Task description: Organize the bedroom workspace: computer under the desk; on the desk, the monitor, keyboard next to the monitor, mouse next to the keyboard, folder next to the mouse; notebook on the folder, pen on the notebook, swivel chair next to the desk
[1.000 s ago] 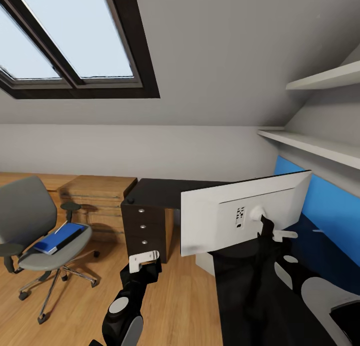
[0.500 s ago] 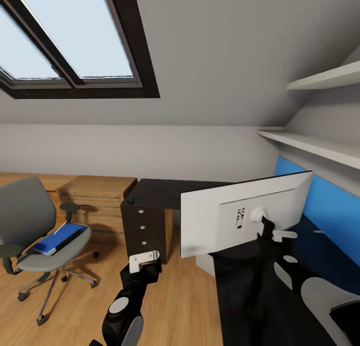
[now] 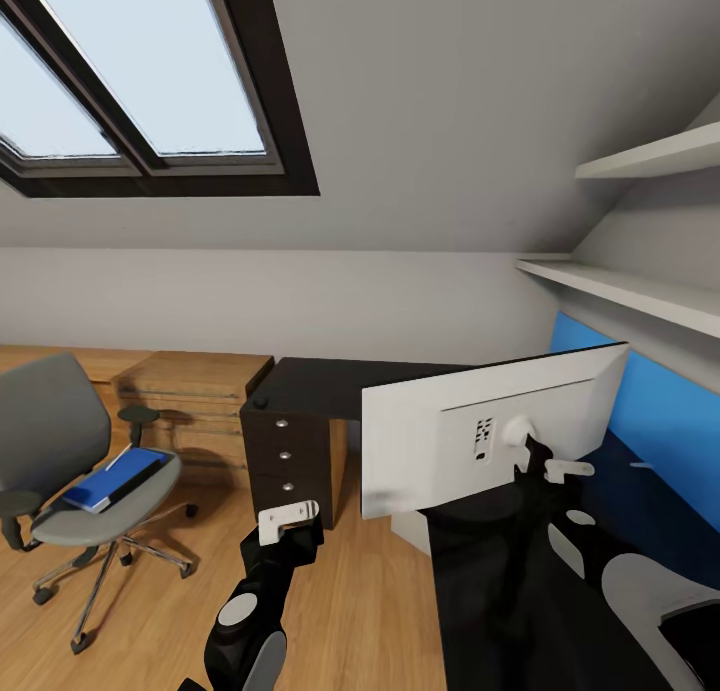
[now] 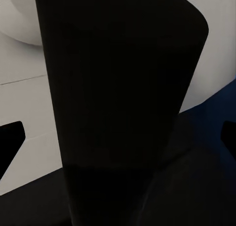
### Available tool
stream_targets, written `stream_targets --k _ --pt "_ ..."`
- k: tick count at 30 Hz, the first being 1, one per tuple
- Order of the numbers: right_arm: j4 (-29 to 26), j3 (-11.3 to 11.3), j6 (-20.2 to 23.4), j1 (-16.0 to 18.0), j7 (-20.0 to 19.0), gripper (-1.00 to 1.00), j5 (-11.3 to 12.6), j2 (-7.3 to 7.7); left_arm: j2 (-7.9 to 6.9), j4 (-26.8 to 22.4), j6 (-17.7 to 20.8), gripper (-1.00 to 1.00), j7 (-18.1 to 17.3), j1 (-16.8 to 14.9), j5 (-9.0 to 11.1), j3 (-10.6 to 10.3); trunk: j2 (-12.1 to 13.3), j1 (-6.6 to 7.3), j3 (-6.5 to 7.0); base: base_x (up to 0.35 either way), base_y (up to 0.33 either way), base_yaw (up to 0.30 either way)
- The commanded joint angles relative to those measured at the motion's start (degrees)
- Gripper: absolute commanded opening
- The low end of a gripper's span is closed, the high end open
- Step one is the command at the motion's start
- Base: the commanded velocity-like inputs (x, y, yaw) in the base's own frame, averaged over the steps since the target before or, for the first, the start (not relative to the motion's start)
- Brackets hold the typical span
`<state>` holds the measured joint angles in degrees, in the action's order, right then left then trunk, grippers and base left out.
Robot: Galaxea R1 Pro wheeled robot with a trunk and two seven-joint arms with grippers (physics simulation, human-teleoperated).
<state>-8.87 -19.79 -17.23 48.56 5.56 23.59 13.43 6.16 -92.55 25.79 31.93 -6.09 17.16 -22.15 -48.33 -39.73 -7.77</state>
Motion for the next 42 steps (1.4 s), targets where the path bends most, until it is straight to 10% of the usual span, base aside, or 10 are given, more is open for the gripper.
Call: stream_targets --k 1,4,5,42 --pt "-0.01 -0.48 -0.13 0.05 0.24 1.0 0.41 0.02 -0.01 -0.06 0.14 1.0 0.5 -0.06 0.51 -0.08 -0.07 -0.01 -0.09 0.0 0.0 0.0" --pt "-0.05 -0.47 -0.15 0.05 0.24 1.0 0.39 0.02 0.01 -0.07 0.14 1.0 0.5 -0.06 0.51 -0.08 -0.07 -0.01 -0.09 0.0 0.0 0.0" --pt "-0.06 -0.46 -0.16 0.05 0.24 -1.0 0.39 0.02 0.0 -0.06 0.14 1.0 0.5 -0.06 0.51 -0.08 -0.07 -0.01 -0.09 0.0 0.0 0.0" --pt "-0.22 -0.34 -0.52 0.05 0.15 -1.0 0.41 0.11 -0.01 -0.08 0.14 1.0 0.5 -0.06 0.51 -0.08 -0.07 -0.01 -0.09 0.0 0.0 0.0"
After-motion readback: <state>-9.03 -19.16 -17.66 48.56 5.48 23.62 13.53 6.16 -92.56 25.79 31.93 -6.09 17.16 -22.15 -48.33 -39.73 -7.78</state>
